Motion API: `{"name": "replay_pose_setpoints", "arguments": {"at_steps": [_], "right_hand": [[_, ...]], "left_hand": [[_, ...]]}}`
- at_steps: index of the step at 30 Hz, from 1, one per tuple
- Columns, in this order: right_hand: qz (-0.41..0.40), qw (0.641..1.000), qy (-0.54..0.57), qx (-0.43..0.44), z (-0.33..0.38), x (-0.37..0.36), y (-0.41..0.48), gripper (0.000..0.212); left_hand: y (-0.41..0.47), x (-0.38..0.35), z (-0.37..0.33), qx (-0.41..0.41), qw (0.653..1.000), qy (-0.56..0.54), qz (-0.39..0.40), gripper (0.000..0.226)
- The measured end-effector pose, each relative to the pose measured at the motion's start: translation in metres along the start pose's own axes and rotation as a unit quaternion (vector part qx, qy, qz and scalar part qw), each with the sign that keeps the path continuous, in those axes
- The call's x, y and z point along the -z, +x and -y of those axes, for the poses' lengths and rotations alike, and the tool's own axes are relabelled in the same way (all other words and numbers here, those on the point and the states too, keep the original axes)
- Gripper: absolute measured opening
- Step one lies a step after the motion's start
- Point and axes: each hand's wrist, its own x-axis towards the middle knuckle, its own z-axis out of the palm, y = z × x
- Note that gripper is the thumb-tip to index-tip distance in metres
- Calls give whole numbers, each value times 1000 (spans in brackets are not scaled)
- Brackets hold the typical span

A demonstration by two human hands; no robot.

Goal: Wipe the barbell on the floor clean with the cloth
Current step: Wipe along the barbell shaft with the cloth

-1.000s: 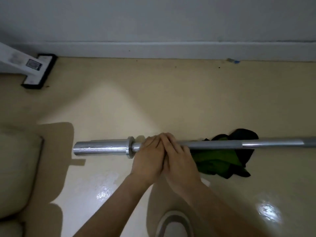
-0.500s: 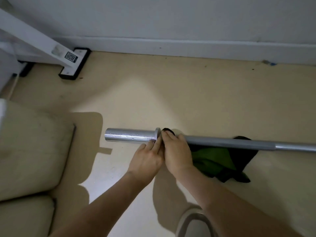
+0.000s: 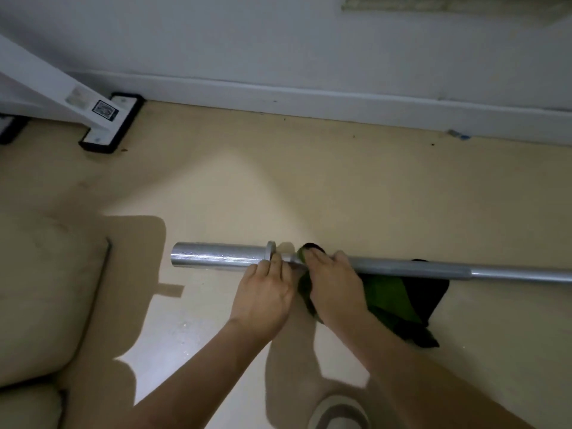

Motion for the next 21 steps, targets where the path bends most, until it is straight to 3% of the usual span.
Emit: {"name": "replay_pose_setpoints", "arguments": {"at_steps": [3,5,7,10,12,15,18,21], "right_hand": [[-84,983,-23,-160,-68,23,-31,45],[-80,974,-1,-211,-57,19,-27,43],[-54,981,22,-182,-14,3,-8,39],[-31,999,24,-35,24,-13,8,26],[-21,999,37,-4,7,-3,5,39],[-44,994,26,-97,-53,13,-15,58],[-100,966,70,-228,-65,20,-23,45],[-54,978,114,-168,5,0,3,34]], "left_hand": [[5,6,-4,-3,999,33,11,36],[11,7,-3,-5,999,45,10,33],[19,10,-2,-4,999,38,4,32],[33,20,-2,-11,1000,18,-17,18],[34,22,1,-30,999,23,-16,16],[36,19,3,-39,998,42,-15,16],[37,16,-1,-29,998,44,-34,18],[39,15,0,-16,999,38,-34,17]]}}
